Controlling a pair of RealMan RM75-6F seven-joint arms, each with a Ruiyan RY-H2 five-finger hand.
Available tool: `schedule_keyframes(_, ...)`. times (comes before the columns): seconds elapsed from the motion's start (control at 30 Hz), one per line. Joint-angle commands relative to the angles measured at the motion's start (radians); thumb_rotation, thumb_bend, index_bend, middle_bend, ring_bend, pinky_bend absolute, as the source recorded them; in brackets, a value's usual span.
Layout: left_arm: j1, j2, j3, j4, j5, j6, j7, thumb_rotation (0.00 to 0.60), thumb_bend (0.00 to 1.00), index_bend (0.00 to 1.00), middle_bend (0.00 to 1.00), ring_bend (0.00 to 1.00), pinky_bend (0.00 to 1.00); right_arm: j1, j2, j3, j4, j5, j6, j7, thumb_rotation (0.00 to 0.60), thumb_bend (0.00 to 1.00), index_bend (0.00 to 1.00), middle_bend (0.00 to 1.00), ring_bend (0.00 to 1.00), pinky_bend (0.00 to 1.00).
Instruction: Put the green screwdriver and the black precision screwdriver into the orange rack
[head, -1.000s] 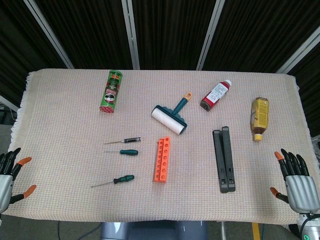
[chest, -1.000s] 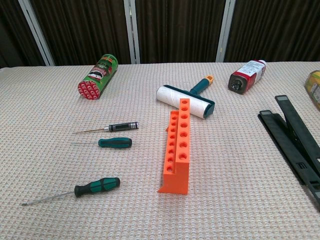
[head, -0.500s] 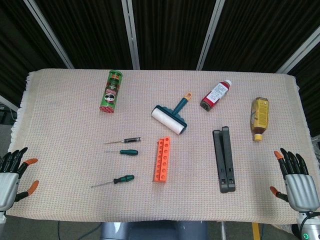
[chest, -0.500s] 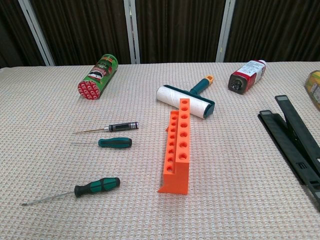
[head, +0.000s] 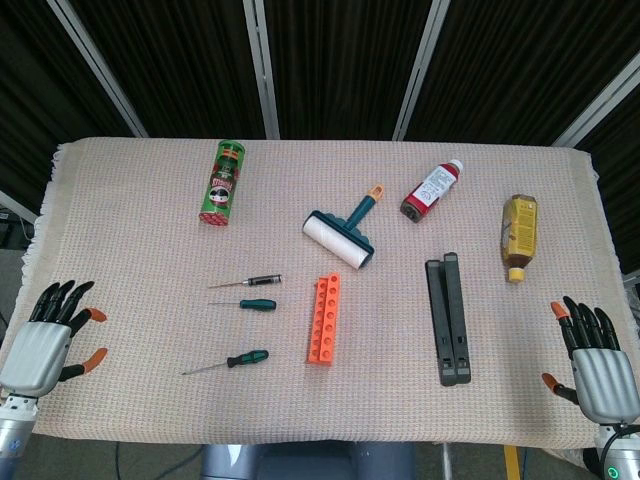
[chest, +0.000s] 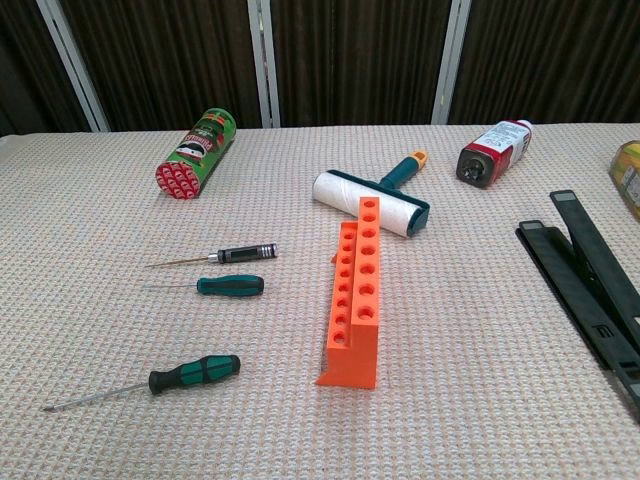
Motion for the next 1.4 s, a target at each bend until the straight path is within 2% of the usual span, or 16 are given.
schedule_keyframes(0.03,-0.075,0.002,-0.027,-0.015,-0.018,-0.099,0.018,0.588,0.21,0.38,0.07,0.00,0.00,-0.002,0.004,0.000,-0.005,-0.001,0.003,-0.004,0.600,0.00,0.00,0.00,0.00,0.00)
schedule_keyframes(0.17,-0.158,0.004,-0.050,-0.034,-0.070,-0.230,0.033,0.588,0.31,0.39,0.07,0.00,0.00,-0.006,0.005,-0.003,-0.007,-0.003,0.006,-0.004,0.600,0.00,0.00,0.00,0.00,0.00)
schedule_keyframes(0.33,-0.263,-0.048,-0.096,-0.024,-0.147,-0.354,0.123,0.587,0.33,0.39,0.07,0.00,0.00,-0.010,0.003,-0.006,-0.004,0.000,0.005,0.000,0.600,0.00,0.00,0.00,0.00,0.00)
schedule_keyframes(0.43,-0.320,-0.103,-0.125,0.000,-0.193,-0.402,0.159,0.588,0.34,0.38,0.06,0.00,0.00,-0.011,0.005,-0.005,-0.008,0.002,0.007,-0.003,0.600,0.00,0.00,0.00,0.00,0.00)
schedule_keyframes(0.53,-0.373,-0.162,-0.148,0.029,-0.233,-0.444,0.173,0.588,0.39,0.38,0.06,0.00,0.00,-0.014,0.007,-0.004,-0.011,0.002,0.011,-0.007,0.600,0.00,0.00,0.00,0.00,0.00)
schedule_keyframes(0.8,-0.479,-0.279,-0.154,0.079,-0.344,-0.541,0.284,0.586,0.40,0.37,0.04,0.00,0.00,-0.024,0.010,-0.004,-0.010,0.010,0.019,0.000,0.600,0.00,0.00,0.00,0.00,0.00)
schedule_keyframes(1.0,-0.540,-0.385,-0.148,0.131,-0.459,-0.554,0.394,0.585,0.38,0.36,0.03,0.00,0.00,-0.035,0.016,-0.005,-0.005,0.012,0.031,0.011,0.600,0.00,0.00,0.00,0.00,0.00)
schedule_keyframes(1.4,-0.592,-0.511,-0.141,0.199,-0.559,-0.494,0.498,0.586,0.32,0.37,0.02,0.00,0.00,-0.047,0.018,-0.007,0.004,0.012,0.043,0.029,0.600,0.00,0.00,0.00,0.00,0.00)
